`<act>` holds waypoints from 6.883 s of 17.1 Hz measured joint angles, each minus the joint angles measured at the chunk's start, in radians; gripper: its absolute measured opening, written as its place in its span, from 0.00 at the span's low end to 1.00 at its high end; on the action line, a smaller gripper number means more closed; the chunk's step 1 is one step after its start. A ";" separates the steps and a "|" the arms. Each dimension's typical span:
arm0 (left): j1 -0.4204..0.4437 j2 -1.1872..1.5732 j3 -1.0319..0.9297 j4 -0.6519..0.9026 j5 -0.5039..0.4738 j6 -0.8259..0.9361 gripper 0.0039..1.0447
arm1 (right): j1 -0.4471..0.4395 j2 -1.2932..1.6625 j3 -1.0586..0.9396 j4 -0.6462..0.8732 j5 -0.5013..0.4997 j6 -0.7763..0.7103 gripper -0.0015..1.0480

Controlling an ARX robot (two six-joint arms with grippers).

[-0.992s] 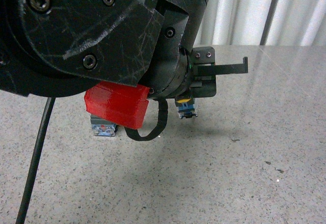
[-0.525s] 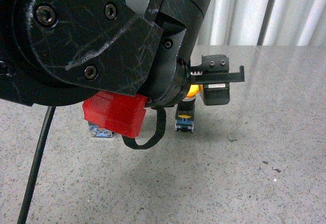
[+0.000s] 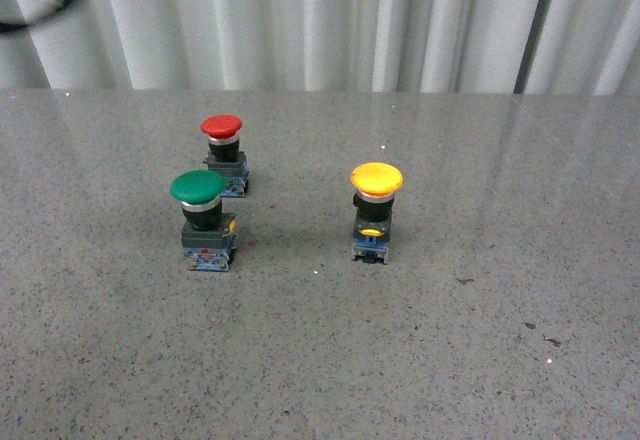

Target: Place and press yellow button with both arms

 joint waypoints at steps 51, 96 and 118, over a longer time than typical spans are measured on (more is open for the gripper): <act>0.468 -1.448 -0.944 -0.383 0.394 0.090 0.80 | 0.092 0.443 0.179 0.270 0.142 0.059 0.94; 0.468 -1.448 -0.944 -0.383 0.394 0.090 0.94 | 0.485 1.749 0.841 0.442 0.106 -0.010 0.02; 0.468 -1.448 -0.944 -0.383 0.393 0.090 0.94 | 0.420 1.026 0.533 0.440 0.405 0.018 0.02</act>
